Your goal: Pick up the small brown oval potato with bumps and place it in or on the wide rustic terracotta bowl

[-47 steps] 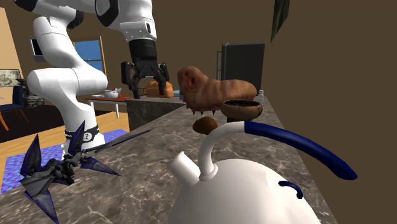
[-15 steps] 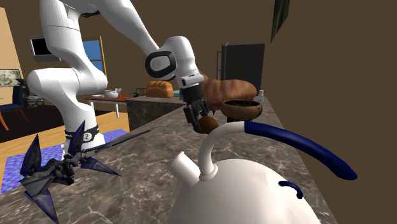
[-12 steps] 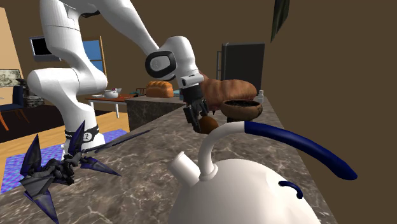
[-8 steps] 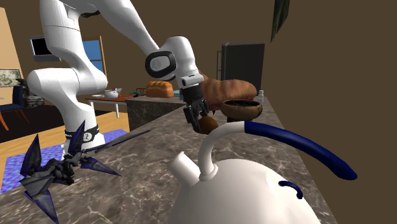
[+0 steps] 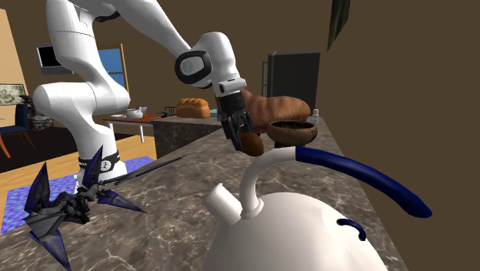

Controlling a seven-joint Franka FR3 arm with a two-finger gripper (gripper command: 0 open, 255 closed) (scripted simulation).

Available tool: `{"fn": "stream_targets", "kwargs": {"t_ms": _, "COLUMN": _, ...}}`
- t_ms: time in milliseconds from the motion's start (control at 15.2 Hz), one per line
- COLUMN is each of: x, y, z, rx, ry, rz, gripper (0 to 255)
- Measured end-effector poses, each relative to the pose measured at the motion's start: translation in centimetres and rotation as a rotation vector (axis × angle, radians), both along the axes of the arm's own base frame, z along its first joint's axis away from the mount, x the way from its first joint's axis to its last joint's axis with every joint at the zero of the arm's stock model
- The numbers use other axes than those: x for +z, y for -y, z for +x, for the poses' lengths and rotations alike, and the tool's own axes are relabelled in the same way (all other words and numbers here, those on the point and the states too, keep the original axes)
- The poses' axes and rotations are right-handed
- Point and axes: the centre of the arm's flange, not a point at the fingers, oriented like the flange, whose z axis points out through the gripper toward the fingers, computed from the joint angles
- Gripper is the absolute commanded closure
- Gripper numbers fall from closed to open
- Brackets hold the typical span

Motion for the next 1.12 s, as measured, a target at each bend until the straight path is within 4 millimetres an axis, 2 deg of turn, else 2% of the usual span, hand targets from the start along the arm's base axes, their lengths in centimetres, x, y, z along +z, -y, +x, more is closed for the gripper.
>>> {"fn": "stream_targets", "kwargs": {"t_ms": 1122, "x": 9.1, "y": -0.1, "z": -0.1, "rx": 0.000, "ry": 0.000, "rz": 0.000, "gripper": 255}}
